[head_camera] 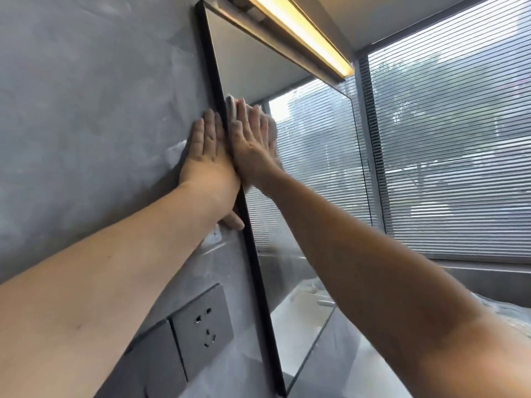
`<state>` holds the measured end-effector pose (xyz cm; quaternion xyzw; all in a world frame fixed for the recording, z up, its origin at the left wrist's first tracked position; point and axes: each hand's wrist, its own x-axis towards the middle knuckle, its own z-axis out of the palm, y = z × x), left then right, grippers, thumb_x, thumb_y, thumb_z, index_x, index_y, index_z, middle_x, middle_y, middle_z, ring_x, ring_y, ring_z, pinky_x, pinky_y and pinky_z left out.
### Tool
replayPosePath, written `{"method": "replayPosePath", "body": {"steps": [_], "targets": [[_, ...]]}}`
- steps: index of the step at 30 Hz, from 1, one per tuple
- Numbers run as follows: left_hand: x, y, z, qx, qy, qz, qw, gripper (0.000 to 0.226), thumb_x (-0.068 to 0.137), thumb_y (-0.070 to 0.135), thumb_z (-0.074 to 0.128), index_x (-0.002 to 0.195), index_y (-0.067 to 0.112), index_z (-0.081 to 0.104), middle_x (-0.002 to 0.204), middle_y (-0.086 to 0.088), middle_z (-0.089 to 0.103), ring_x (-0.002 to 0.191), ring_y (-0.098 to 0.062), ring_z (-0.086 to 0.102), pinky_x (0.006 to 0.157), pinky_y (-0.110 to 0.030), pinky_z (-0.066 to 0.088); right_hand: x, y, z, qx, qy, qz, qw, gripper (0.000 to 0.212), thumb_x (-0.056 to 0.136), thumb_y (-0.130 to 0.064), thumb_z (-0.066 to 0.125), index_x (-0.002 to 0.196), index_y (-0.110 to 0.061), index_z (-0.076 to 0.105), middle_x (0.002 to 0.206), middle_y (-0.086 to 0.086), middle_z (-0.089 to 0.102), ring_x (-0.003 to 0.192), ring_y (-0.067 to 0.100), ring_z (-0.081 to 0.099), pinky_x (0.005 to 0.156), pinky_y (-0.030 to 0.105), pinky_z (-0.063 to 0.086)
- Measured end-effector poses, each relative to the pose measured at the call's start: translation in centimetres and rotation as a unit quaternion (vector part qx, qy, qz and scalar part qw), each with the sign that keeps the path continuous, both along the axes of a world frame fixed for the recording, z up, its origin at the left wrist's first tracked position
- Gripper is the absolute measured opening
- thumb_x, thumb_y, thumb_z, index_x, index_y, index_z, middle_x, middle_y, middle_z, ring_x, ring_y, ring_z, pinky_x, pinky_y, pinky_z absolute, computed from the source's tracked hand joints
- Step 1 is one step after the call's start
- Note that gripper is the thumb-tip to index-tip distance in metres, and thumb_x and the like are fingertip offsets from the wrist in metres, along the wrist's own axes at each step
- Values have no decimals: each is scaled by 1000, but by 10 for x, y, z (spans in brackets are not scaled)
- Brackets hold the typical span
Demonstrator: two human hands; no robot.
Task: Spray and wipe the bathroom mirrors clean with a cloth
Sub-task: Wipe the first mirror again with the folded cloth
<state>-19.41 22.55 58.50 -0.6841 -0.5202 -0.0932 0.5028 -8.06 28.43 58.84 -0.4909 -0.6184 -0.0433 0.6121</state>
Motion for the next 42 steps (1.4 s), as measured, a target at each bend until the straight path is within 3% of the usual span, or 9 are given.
{"method": "replayPosePath", "body": {"steps": [6,12,17,21,28,32,36,39,42], "targets": [[1,-3,0,4,6,10,1000,175,44,101,57,151,-12,-23,157,-42,-21,149,-56,-18,120,-60,-13,9,17,-2,48,-54,-19,997,60,106,-58,9,163,-46,-1,173,-10,-14,158,13,-22,127,52,-12],[1,-9,-3,14,2,6,1000,168,51,101,52,150,-19,-11,156,-45,-15,149,-58,-14,121,-63,-8,24,22,-157,-56,-8,-50,997,71,99,-63,-4,163,-36,-15,169,-13,-29,152,5,-33,127,48,-17],[2,-12,-7,15,4,13,1000,168,48,103,46,149,-20,-8,157,-45,-14,149,-59,-12,120,-64,-8,1,-2,-306,-169,125,-60,976,71,98,-70,-5,157,-34,-22,168,-12,-31,150,2,-34,127,39,-17],[0,-10,-8,22,12,14,1000,170,45,105,42,150,-19,-8,158,-44,-13,150,-58,-11,120,-63,-7,-17,-15,-376,-230,229,-37,945,60,107,-52,9,159,-35,-15,171,-12,-23,152,0,-27,122,27,-21],[-2,-10,-16,30,27,12,999,171,44,106,38,150,-19,-7,160,-43,-9,151,-55,-6,122,-61,-3,-26,-28,-391,-225,403,26,887,57,114,-38,19,165,-28,-5,171,-9,-21,143,-8,-20,118,23,-16],[-2,-10,-29,20,38,26,999,169,45,105,43,152,-17,-6,161,-40,-9,152,-54,-7,121,-61,-6,-23,-28,-387,-267,341,-10,901,59,113,-40,18,165,-29,-8,172,-4,-18,159,17,-17,128,41,-11],[1,-16,-41,-3,21,26,999,165,50,102,48,153,-15,-6,163,-36,-7,154,-49,-6,123,-57,-4,-20,-30,-392,-223,356,26,907,59,113,-40,24,167,-28,1,173,-6,-11,158,14,-17,126,34,-12],[9,-27,-56,-38,1,25,999,157,59,98,49,154,-14,-6,165,-34,-4,155,-45,-3,125,-54,-2,-9,-27,-386,-220,459,46,860,55,114,-33,27,167,-26,11,174,-2,1,160,14,-3,126,29,-2],[21,-42,-82,-77,-26,21,997,148,68,92,52,155,-13,-5,165,-34,-2,156,-44,-1,127,-54,-1,4,-32,-383,-211,566,71,794,49,114,-31,33,162,-33,30,152,-10,43,138,17,46,119,30,30]]}}
